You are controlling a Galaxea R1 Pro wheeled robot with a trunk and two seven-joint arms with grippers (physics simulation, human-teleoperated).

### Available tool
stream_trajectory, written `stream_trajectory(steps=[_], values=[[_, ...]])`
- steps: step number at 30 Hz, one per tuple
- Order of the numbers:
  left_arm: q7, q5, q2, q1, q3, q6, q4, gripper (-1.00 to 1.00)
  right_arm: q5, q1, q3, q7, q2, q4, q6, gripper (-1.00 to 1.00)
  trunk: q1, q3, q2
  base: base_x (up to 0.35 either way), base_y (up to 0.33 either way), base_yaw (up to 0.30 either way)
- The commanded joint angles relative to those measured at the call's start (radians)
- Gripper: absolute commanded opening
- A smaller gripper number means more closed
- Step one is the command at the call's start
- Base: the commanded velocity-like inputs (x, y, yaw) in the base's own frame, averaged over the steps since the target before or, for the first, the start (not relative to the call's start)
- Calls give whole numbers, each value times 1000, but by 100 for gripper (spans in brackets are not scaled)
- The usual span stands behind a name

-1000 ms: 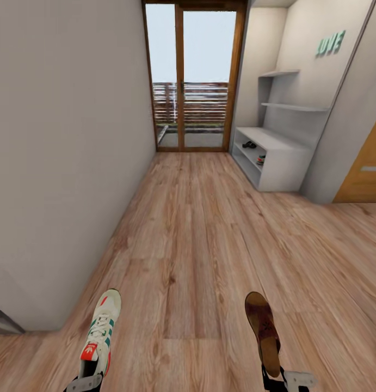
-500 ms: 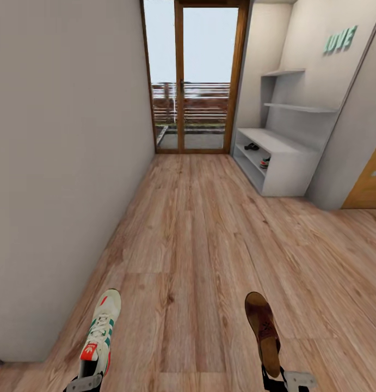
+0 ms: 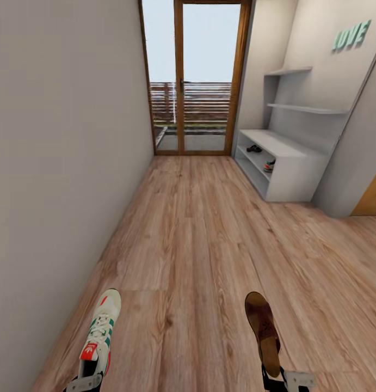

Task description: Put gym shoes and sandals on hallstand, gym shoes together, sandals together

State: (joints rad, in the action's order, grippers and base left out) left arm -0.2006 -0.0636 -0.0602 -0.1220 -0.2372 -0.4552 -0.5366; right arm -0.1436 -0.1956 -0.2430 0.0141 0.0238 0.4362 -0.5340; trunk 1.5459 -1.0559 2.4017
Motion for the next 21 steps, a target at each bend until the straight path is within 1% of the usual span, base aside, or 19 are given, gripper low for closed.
stream_trajectory(steps=[1, 21], values=[[-10, -7, 0, -1, -4, -1, 1, -100, -7, -1, -7, 3, -1, -1, -3, -100, 0, -1, 0, 340, 0, 0], [-10, -7, 0, -1, -4, -5, 1, -100, -7, -1, -7, 3, -1, -1, -3, -100, 0, -1, 0, 340, 0, 0]])
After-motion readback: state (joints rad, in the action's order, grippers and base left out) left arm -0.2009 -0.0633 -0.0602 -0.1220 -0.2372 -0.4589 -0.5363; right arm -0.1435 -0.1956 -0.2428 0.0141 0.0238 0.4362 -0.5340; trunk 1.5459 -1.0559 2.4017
